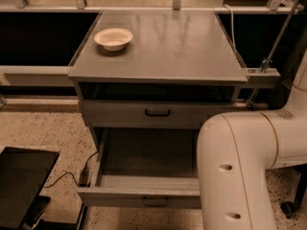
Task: Place sponge into middle drawer
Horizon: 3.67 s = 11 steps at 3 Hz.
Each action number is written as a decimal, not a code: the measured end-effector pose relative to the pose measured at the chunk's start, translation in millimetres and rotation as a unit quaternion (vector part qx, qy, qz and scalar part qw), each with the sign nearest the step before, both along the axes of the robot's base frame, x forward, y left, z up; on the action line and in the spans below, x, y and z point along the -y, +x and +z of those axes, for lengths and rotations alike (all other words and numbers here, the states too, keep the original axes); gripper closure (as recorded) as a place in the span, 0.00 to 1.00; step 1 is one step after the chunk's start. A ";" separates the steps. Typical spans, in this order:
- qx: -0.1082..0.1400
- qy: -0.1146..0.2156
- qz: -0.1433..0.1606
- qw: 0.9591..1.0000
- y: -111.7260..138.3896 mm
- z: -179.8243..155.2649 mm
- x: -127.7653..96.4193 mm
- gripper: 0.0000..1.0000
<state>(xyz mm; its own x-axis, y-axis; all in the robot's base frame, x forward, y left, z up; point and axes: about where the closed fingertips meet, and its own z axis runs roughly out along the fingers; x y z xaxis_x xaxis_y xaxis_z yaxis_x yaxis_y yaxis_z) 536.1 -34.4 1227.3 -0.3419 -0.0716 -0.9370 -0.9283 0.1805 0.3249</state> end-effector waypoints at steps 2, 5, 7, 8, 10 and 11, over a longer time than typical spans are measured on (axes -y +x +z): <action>-0.045 0.009 0.010 0.999 2.9 10.1 -10.6 1.00; -0.037 0.015 -0.053 0.998 56.0 -68.7 -14.4 1.00; -0.037 0.015 -0.053 0.998 56.0 -68.7 -14.4 0.59; -0.037 0.015 -0.053 0.998 56.0 -68.7 -14.4 0.35; -0.037 0.015 -0.053 0.998 56.0 -68.7 -14.5 0.00; -0.037 0.015 -0.053 0.998 56.0 -68.7 -14.5 0.00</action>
Offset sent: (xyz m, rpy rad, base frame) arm -0.0019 0.0123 0.0131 0.0201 0.0809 0.0282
